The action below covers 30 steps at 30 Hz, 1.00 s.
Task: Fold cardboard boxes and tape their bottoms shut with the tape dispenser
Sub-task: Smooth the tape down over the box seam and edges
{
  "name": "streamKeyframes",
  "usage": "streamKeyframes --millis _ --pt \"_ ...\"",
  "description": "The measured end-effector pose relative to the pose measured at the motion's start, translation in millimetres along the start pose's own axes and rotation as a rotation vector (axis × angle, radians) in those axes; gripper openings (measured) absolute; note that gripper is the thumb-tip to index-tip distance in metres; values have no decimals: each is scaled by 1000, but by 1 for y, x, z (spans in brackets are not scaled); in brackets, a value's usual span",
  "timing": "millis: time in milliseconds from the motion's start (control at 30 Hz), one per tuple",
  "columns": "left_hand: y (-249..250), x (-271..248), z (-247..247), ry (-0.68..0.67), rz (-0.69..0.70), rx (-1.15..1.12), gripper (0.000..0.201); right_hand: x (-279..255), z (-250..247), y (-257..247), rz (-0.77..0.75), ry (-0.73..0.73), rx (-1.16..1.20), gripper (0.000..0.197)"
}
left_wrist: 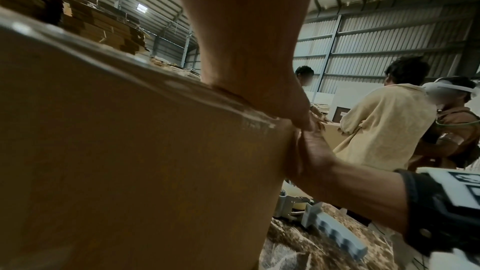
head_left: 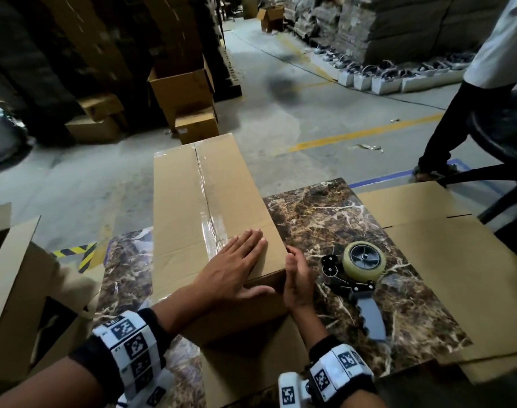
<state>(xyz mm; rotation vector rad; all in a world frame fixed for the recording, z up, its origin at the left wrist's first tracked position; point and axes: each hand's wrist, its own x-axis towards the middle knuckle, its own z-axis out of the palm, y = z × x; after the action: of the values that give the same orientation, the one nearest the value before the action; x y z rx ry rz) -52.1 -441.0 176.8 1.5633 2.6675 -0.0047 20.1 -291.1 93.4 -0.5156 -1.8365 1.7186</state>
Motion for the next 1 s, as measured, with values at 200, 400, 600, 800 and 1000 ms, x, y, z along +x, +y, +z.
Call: streamKeyframes --millis 200,400,600,800,1000 --pt "-20 -33 -18 95 -19 -91 79 12 -14 -57 -232 154 -5 76" --pt "-29 -55 1 123 -134 -48 81 33 5 -58 -655 -145 -474 66" --pt "-22 -54 6 110 -174 60 89 33 0 -44 -988 -230 -728 53" --pt "-24 -54 12 90 -148 52 100 45 -8 -33 -1218 -434 -894 64" --pt "-23 -52 14 86 -171 101 106 50 -9 -46 -1146 -696 -1098 78"
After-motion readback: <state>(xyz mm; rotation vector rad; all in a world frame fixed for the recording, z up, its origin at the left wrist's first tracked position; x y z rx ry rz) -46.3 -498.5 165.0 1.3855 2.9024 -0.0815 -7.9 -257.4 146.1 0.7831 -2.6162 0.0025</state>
